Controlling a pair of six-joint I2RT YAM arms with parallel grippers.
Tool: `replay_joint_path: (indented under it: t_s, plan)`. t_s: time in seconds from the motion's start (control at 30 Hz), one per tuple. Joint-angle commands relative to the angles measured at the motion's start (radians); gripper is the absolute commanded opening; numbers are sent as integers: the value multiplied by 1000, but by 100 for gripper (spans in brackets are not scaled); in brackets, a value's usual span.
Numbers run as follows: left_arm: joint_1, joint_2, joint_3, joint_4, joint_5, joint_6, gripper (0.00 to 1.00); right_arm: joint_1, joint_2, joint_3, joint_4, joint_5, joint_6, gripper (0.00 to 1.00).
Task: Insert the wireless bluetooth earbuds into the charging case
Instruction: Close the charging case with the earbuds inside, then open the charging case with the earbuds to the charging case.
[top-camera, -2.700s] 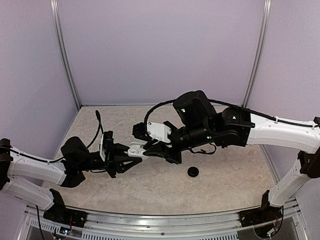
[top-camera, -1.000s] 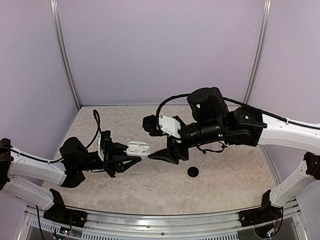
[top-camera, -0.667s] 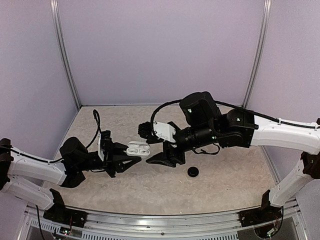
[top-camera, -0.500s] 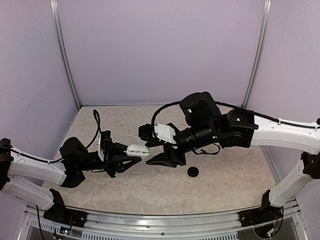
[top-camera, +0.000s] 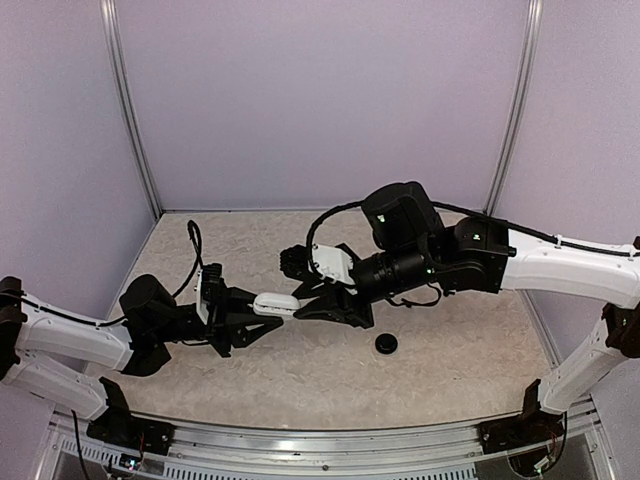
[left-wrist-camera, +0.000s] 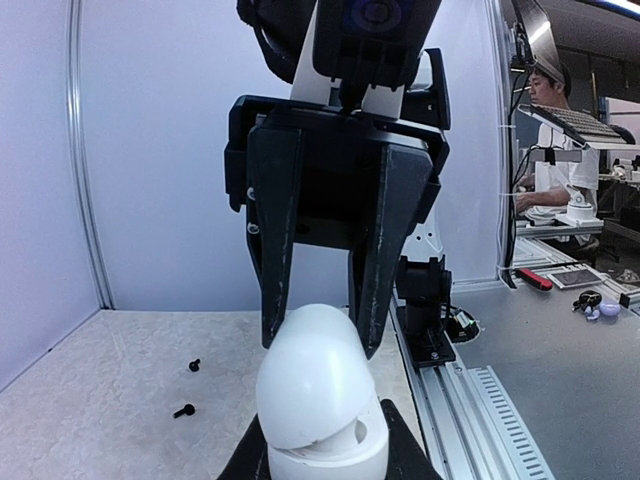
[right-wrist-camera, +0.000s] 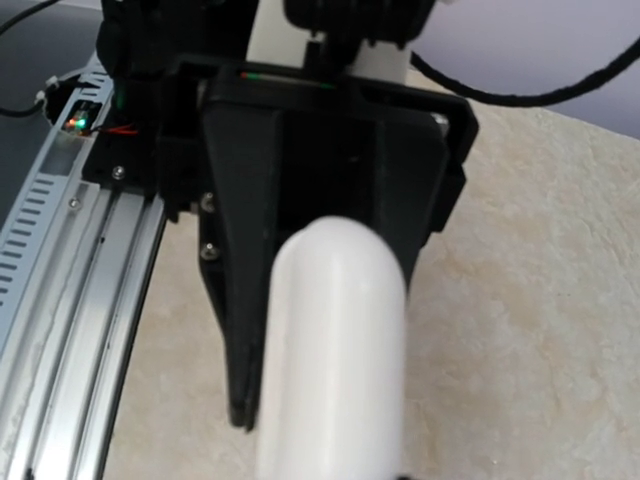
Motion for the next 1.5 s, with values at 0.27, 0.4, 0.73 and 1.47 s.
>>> replay_joint_path:
  t_s: [0.27,0.4,0.73,1.47]
  plan:
    - [11,12,54,-20,-41,-45,0,27,5,10,-84,-21,-50,28]
    - [7,14,52,-24,-31,-22,0,17,-15,7,-22,26,3,41]
    - [-18,7,62,-62,-38,26,0,-37,-22,20,95,76,95,40]
    - [-34,12,67,-103,-72,56,0,-115,-44,13,119,-71,152,33]
